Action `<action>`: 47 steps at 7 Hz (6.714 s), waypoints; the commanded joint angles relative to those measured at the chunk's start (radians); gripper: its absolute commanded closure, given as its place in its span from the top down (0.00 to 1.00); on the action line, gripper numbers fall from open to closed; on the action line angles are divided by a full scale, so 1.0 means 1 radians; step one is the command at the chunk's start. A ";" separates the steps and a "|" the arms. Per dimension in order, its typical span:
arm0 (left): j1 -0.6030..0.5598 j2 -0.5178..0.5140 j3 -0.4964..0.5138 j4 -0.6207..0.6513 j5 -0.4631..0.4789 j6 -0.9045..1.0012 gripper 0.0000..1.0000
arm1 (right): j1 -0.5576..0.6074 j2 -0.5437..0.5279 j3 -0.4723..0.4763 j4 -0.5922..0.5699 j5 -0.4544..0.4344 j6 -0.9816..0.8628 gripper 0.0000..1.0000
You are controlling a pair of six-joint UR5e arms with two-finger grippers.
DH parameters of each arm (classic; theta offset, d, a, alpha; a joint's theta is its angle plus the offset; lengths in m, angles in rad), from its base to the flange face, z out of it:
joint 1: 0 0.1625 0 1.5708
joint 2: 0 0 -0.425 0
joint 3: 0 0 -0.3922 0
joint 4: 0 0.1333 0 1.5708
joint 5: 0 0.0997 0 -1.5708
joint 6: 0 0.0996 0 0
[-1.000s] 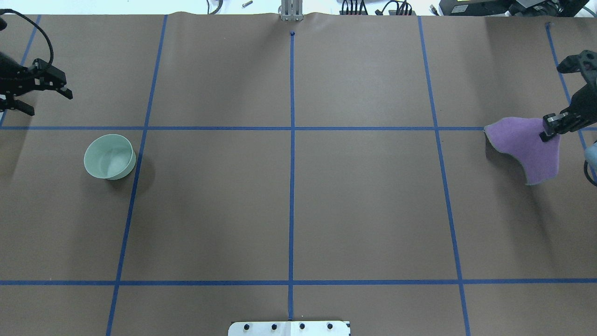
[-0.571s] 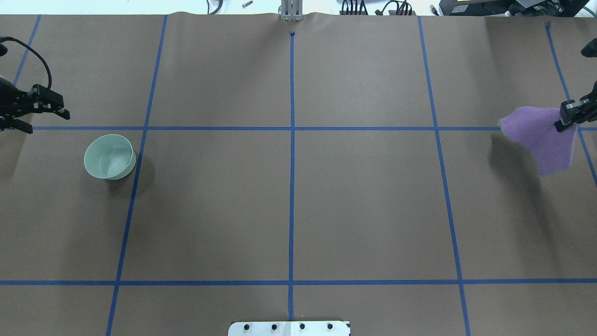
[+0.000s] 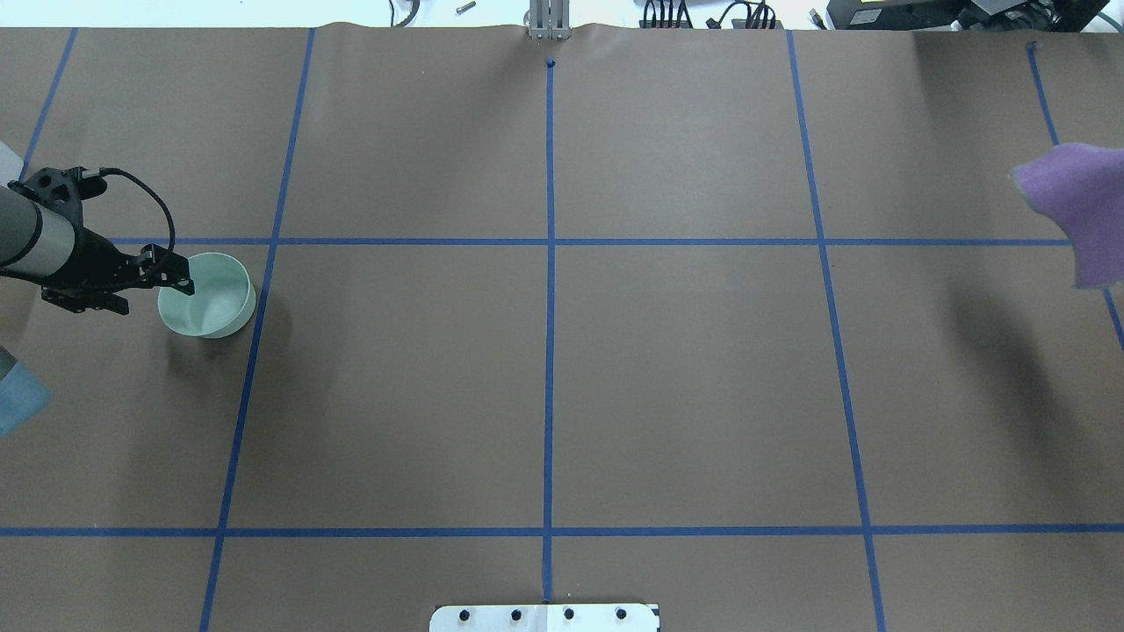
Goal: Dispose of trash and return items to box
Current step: 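Lift the cloth with the right gripper while the left gripper grasps the green bowl, then carry the cloth into the pink bin while the left gripper lifts the bowl, then lower the green bowl into the clear bin with the left gripper and release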
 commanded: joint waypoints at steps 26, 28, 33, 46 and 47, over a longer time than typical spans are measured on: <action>-0.742 -0.209 0.665 0.053 -0.087 0.004 0.00 | 0.257 -0.082 -0.203 0.004 0.035 -0.339 1.00; -0.730 -0.221 0.704 0.046 -0.011 -0.063 0.00 | 0.255 -0.081 -0.196 0.004 0.033 -0.339 1.00; -0.546 -0.172 0.702 -0.009 0.045 0.042 0.00 | 0.255 -0.084 -0.163 0.004 0.035 -0.339 1.00; -0.662 -0.145 0.691 -0.032 0.174 0.218 0.98 | 0.253 -0.090 -0.160 0.002 0.036 -0.336 1.00; -0.685 -0.142 0.637 0.004 0.123 0.234 0.98 | 0.253 -0.086 -0.161 -0.001 0.035 -0.336 1.00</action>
